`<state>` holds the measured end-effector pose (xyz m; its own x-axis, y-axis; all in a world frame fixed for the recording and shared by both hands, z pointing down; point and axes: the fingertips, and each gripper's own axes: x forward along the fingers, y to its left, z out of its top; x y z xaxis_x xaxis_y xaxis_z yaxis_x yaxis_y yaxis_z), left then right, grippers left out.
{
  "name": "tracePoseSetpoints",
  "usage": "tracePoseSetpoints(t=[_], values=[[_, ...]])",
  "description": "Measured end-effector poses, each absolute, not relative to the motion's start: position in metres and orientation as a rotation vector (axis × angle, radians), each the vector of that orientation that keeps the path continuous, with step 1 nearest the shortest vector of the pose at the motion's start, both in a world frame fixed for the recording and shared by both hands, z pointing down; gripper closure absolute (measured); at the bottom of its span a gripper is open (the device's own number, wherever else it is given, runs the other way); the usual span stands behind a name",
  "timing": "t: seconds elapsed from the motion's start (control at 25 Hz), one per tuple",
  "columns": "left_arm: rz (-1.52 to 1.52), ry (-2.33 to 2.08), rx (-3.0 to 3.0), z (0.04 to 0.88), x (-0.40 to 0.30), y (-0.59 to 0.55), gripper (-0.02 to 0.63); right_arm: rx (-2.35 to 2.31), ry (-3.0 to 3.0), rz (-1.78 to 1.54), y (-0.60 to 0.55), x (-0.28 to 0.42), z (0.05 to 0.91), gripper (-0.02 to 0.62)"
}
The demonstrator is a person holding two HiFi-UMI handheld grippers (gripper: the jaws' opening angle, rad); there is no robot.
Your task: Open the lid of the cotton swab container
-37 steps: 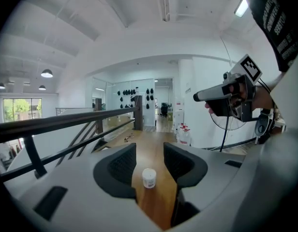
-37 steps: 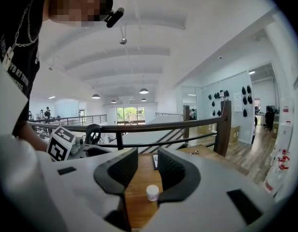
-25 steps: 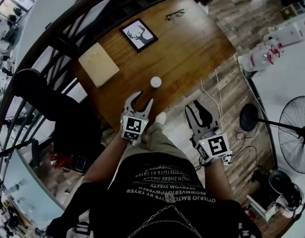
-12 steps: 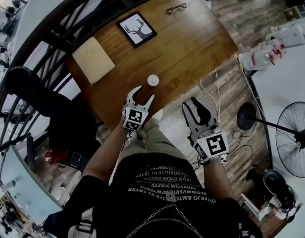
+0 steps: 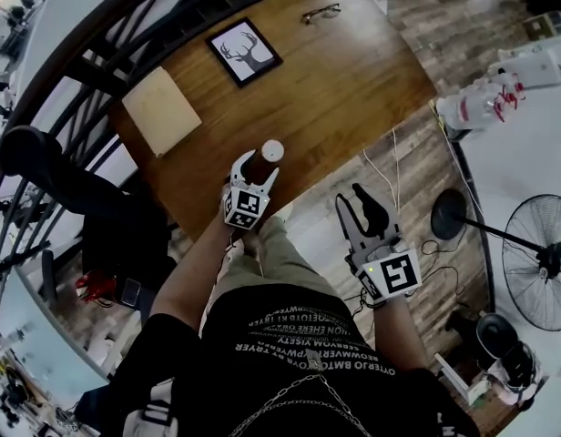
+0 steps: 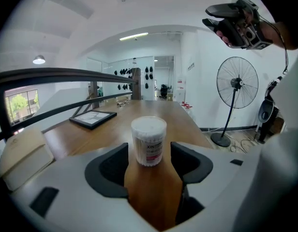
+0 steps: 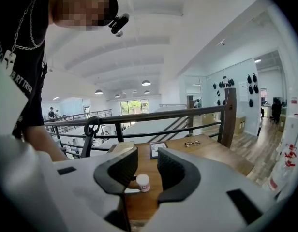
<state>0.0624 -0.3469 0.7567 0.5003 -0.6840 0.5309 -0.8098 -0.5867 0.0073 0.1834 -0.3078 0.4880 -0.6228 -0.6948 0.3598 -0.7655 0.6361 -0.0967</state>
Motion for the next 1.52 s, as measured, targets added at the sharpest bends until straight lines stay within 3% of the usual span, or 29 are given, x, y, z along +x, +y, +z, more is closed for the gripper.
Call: tracePoseSetpoints(t=[0.32,0.92,1.52], values=[[0.789,-1.239,2.490,0.775,0.075,-0.361,0.307,1.144,-2.566,0.382,-0.308,0.184,0.498,0.465],[0.884,-1.266,2.470,0.783,0.078,-0.373,0.330,1.119,-2.563,0.391,-0.286,0.177,0.496,0.466],[0.824,-1.206,2.525,0.701,0.057,-0.305,0.337,1.156,-2.619,0.347,-0.254,0.150,0.469,0.469]])
